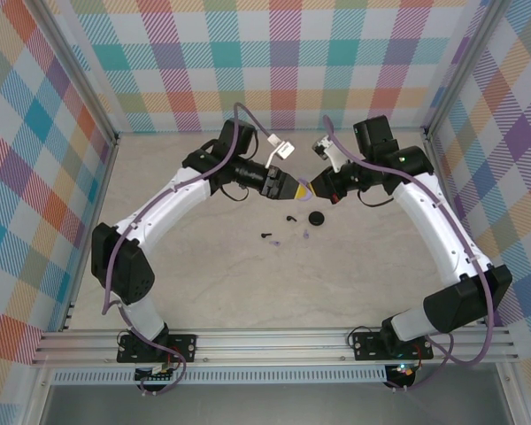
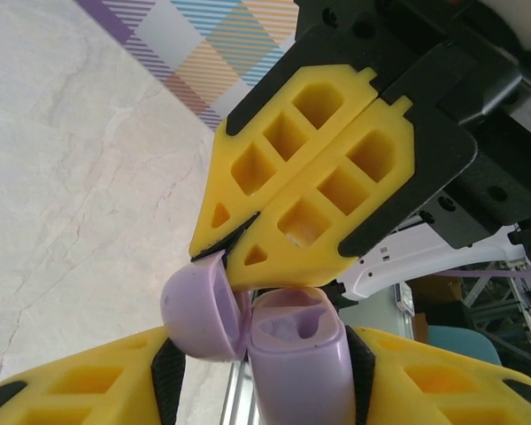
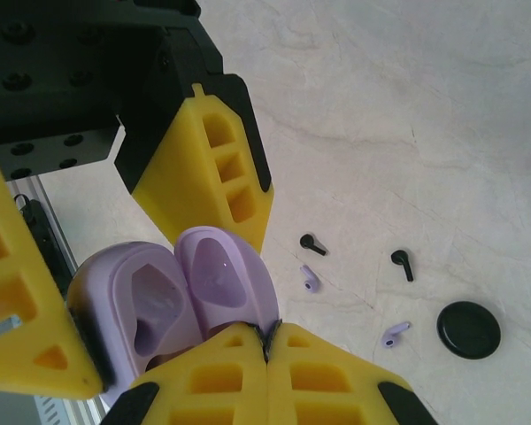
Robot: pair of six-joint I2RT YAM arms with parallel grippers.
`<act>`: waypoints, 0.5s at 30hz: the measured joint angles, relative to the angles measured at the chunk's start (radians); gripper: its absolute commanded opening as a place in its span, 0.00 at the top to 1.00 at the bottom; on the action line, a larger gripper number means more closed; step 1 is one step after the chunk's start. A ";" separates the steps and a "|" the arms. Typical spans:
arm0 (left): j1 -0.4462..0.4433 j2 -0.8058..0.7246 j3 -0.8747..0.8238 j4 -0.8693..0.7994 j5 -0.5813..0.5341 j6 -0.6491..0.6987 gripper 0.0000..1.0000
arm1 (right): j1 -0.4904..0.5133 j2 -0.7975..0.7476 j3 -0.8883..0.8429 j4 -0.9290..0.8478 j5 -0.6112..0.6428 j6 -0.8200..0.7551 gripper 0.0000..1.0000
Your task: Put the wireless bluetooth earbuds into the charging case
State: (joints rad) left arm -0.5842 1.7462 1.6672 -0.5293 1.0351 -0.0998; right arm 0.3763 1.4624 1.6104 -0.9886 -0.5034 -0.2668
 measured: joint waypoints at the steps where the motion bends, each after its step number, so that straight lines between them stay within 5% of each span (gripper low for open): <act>1: -0.002 0.002 0.000 -0.004 0.000 0.001 0.50 | 0.001 0.001 0.000 0.000 0.000 0.000 0.95; 4: -0.004 0.003 0.002 -0.020 0.001 0.009 0.56 | 0.005 0.002 0.001 0.000 0.002 0.000 0.95; 11: -0.009 0.010 0.015 -0.044 0.019 0.019 0.91 | 0.005 0.005 0.002 -0.004 0.028 -0.003 0.95; 15: -0.009 0.011 0.016 -0.049 0.018 0.023 0.99 | 0.006 0.005 0.002 -0.008 0.032 -0.003 0.93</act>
State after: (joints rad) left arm -0.5934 1.7573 1.6836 -0.5785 1.0531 -0.0772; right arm 0.3824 1.4673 1.6123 -0.9966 -0.4709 -0.2703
